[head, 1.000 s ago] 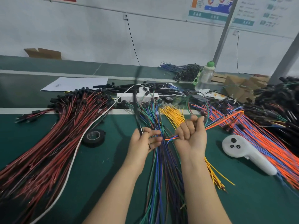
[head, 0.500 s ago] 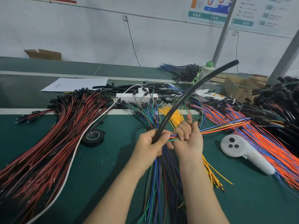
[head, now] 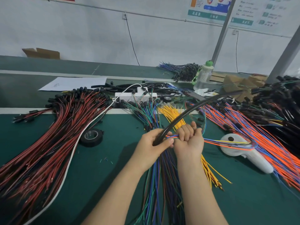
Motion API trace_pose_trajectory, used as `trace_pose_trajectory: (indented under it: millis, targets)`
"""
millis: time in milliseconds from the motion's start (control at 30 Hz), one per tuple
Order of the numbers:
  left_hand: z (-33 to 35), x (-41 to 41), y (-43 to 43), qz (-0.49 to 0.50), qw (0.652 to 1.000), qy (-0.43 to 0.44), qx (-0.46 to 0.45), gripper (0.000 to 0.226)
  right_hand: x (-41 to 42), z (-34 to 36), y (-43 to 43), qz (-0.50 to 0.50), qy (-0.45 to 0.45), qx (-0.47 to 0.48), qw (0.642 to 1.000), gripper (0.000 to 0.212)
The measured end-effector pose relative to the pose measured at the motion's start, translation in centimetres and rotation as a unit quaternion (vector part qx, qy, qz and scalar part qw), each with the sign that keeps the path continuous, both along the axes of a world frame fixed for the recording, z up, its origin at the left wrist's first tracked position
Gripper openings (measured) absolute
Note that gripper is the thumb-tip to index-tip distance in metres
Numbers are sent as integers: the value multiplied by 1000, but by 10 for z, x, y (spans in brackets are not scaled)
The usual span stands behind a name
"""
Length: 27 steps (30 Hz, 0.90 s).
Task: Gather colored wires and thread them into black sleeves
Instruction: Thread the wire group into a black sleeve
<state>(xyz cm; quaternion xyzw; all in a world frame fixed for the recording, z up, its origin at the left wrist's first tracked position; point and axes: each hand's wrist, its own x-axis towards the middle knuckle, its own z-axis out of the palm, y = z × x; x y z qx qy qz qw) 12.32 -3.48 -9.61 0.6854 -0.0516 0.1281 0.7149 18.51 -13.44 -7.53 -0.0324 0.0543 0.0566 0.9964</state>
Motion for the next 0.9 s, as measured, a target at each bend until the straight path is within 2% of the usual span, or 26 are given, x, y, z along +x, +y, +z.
trace_pose_trajectory:
  millis: [133, 333, 533, 700, 800, 900]
  targets:
    - [2, 0, -2, 17, 999, -18, -30, 8, -1, 0, 3, 11, 5, -9, 1000, 44]
    - [5, -1, 0, -19, 989, 4, -149, 5, -3, 2, 5, 38, 3, 7, 999, 44]
    - [4, 0, 1, -15, 982, 23, -184, 8, -5, 1, 6, 64, -3, -2, 998, 43]
    - [6, -1, 0, -104, 946, 59, -300, 22, -6, 2, 7, 61, -11, 9, 998, 41]
    - [4, -1, 0, -143, 919, 63, -361, 24, -6, 2, 8, 68, -23, 54, 996, 41]
    - [2, -1, -2, -141, 911, 57, -384, 19, -6, 3, 10, 77, -27, 43, 996, 40]
